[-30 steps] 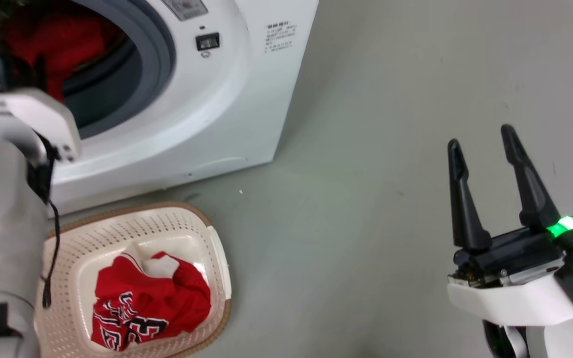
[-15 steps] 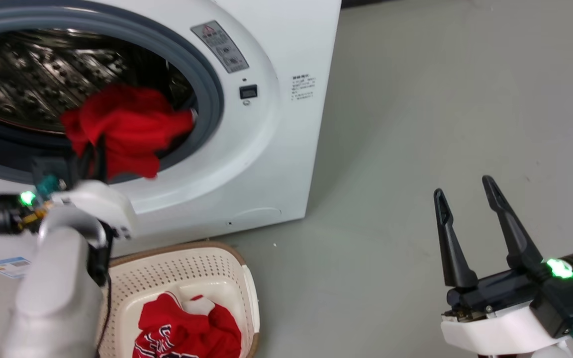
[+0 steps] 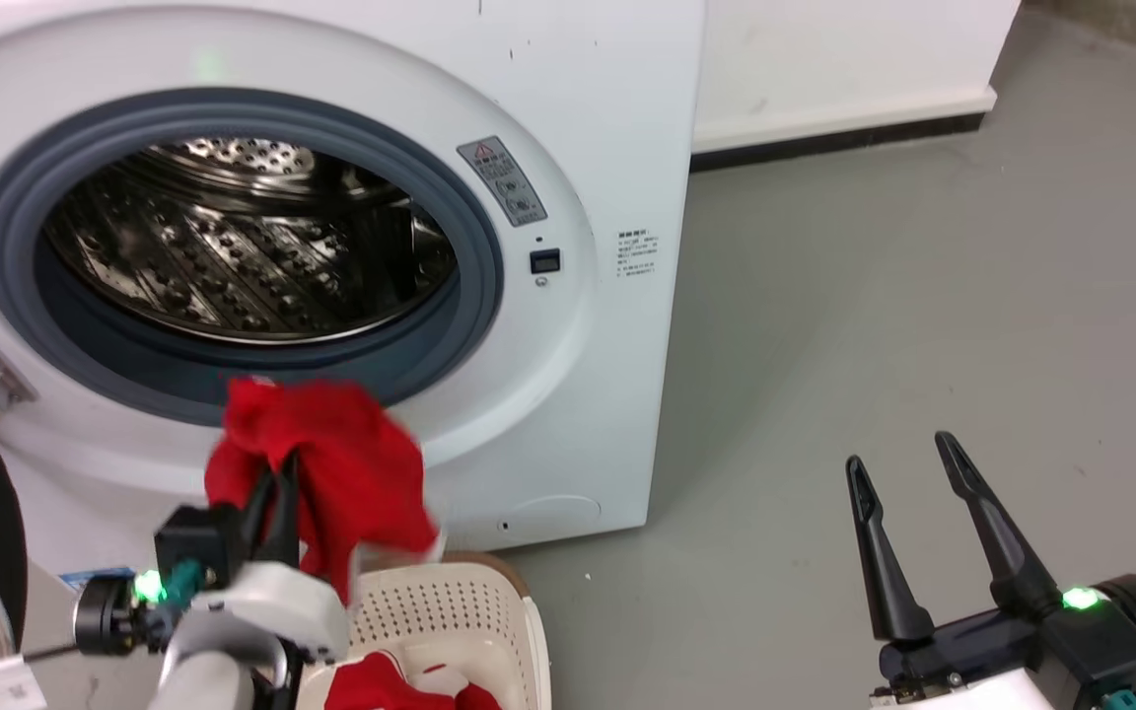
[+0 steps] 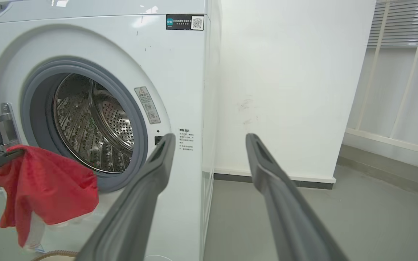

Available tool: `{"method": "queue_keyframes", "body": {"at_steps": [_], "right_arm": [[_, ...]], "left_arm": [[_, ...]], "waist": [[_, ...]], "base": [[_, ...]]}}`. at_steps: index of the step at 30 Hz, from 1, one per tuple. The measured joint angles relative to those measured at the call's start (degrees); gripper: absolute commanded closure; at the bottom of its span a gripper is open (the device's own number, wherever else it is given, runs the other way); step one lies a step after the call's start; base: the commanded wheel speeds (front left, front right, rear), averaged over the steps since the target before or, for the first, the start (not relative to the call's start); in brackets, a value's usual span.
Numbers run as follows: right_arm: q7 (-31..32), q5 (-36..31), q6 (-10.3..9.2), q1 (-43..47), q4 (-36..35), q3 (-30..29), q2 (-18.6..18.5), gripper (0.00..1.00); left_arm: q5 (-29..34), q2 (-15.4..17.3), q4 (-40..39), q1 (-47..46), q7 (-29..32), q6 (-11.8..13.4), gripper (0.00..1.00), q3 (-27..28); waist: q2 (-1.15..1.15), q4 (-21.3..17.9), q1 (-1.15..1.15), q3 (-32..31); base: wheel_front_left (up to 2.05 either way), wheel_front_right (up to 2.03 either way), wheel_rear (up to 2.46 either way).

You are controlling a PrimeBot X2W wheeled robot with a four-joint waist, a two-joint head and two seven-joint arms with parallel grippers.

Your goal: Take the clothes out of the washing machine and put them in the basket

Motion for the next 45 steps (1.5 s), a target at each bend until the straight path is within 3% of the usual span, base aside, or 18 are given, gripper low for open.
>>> {"method": "queue_keyframes", "body": {"at_steps": [8,17,29,45], "right_arm": [[0.0,0.0,0.0,1.3,0.13,-0.12,0.0,0.0],[0.01,0.02,0.0,1.06,0.15,0.46,0.0,0.0],[0.0,0.47,0.0,-5.85,-1.26,1.77,-0.01,0.0],[0.01,1.91,0.0,-17.62,-3.87,3.43,-0.01,0.0]], "left_arm": [[-0.09,-0.59,-7.37,8.18,2.64,1.1,1.0,-1.46],[-1.48,-0.89,-5.54,10.44,3.31,1.04,1.0,-1.86],[-3.04,-1.18,9.98,3.92,1.65,0.2,1.0,-1.4],[-2.41,0.76,34.93,-16.88,0.54,-1.47,1.0,-2.14]], "waist": [[0.0,1.41,0.0,-2.39],[0.0,0.43,0.01,-1.07],[0.0,-1.35,0.02,8.18],[0.0,-4.17,0.03,27.73]], "base": [[0.0,0.0,0.0],[0.0,0.0,0.0],[0.0,0.0,0.0],[0.0,0.0,0.0]]}}
